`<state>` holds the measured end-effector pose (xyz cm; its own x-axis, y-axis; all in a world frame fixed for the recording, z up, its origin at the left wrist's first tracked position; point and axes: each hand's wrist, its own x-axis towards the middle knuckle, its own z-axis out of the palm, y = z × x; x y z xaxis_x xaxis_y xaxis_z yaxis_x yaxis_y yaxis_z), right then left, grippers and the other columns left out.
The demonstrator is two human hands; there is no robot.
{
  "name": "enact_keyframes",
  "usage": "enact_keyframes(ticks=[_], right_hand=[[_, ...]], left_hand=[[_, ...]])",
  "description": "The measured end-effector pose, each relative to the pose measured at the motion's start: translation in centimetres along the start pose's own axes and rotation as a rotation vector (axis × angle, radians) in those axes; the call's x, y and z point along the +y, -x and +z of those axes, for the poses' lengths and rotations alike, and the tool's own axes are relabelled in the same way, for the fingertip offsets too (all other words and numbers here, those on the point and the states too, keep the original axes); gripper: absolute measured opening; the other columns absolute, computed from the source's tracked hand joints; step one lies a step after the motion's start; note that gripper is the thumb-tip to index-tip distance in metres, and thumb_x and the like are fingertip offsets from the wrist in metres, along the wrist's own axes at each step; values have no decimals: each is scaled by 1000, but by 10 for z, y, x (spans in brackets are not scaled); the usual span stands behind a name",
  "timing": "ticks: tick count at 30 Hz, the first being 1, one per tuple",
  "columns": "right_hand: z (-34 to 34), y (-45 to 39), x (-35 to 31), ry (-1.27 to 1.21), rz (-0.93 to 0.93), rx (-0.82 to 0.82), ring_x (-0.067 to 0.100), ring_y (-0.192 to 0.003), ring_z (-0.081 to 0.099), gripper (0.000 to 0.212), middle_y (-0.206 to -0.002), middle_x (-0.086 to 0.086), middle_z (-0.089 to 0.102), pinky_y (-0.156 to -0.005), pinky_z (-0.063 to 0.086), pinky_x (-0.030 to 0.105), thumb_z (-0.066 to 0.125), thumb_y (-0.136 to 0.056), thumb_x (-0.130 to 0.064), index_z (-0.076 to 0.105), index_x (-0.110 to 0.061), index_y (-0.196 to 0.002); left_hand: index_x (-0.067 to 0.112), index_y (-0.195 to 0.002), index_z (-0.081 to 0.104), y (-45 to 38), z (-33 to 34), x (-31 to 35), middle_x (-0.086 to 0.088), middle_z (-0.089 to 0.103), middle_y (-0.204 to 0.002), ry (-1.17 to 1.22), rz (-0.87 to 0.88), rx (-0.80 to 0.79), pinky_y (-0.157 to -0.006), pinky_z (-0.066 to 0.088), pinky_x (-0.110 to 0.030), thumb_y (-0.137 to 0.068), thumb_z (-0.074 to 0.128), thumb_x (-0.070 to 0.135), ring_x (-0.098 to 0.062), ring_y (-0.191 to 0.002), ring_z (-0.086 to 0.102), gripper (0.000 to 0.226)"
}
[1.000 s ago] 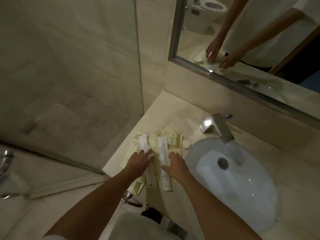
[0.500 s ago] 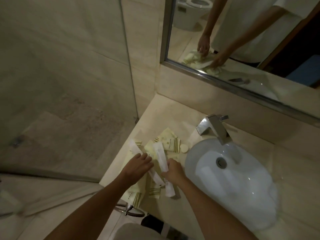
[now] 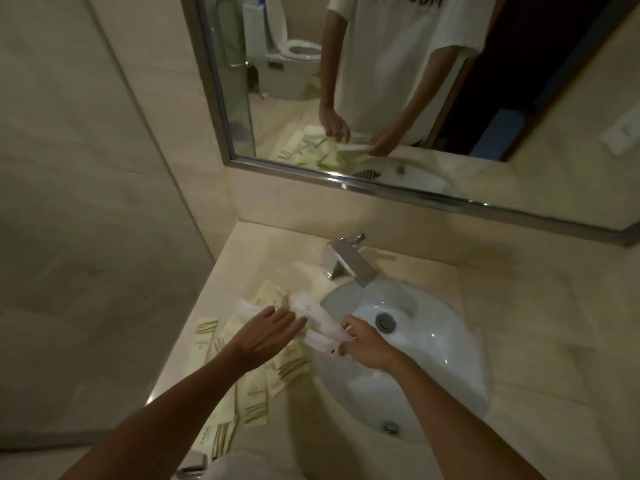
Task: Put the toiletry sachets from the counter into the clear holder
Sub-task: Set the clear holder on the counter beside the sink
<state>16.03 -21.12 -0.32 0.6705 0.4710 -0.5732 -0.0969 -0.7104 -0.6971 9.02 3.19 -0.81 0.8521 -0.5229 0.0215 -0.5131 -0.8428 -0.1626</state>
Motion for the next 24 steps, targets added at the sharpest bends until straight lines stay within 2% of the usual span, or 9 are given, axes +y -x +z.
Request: enact_keyframes(ticks=[3,6,8,11,14,16,19,21,24], right_hand=[[-35,25,31,-26,-1,52,24,-87,62,21,-104,9,58,-76,55,38,59,-88,-16,45,-16,-104],[-71,53,66,10,4,103,17,-80,61,23,-100,6,59,-70,55,34,58,-86,-18,46,-29,-101],[-95,72,90,38,27,128,12,-76,57,25,-97,1,58,-64,50,28,61,-83,-22,46,-33,-99],[-128,101,130,98,70,153,11,-81,52,34,-102,-3,52,-60,40,20,69,-80,-40,47,-29,-104],[-159,125,169,145,112,224,15,-81,55,33,-97,-4,55,-64,41,24,66,-80,-51,49,-31,-99],[-178,136,195,213,142,266,21,-85,60,30,-97,1,61,-72,46,32,56,-87,-53,52,-28,-103],[-206,149,228,345,154,284,27,-95,63,37,-106,8,65,-81,48,37,42,-95,-48,52,-18,-114],[-222,155,249,424,170,290,27,-103,60,37,-117,7,62,-84,46,35,40,-97,-44,49,-20,-125],[-242,158,276,527,208,246,28,-111,56,39,-126,9,54,-88,43,33,41,-99,-31,41,-22,-137]], left_hand=[[9,-121,48,-40,-10,26,-4,63,-100,23,22,20,-69,48,-32,-91,36,31,-20,-82,56,40],[7,-118,47,-75,-16,55,-5,65,-96,-8,58,20,-71,44,-33,-89,38,37,-21,-82,59,42],[7,-116,46,-98,-17,74,-4,65,-92,-26,93,11,-71,41,-33,-86,49,42,-22,-80,59,46],[7,-109,47,-132,-23,106,-4,67,-86,-32,98,-16,-63,49,-31,-73,69,45,-22,-74,61,57],[9,-101,56,-167,-34,141,-6,68,-83,-15,86,19,-59,51,-30,-69,74,37,-22,-68,61,47],[11,-96,61,-189,-41,162,-6,67,-83,6,100,35,-58,50,-30,-68,75,33,-22,-66,60,38],[16,-95,60,-214,-43,187,-3,67,-89,-1,116,14,-61,50,-34,-84,51,35,-20,-71,60,24],[17,-94,59,-227,-40,198,-2,66,-87,23,113,1,-61,51,-35,-90,32,37,-20,-72,59,33],[19,-92,59,-241,-37,211,0,65,-83,32,103,-58,-61,50,-34,-91,30,41,-20,-72,60,36]])
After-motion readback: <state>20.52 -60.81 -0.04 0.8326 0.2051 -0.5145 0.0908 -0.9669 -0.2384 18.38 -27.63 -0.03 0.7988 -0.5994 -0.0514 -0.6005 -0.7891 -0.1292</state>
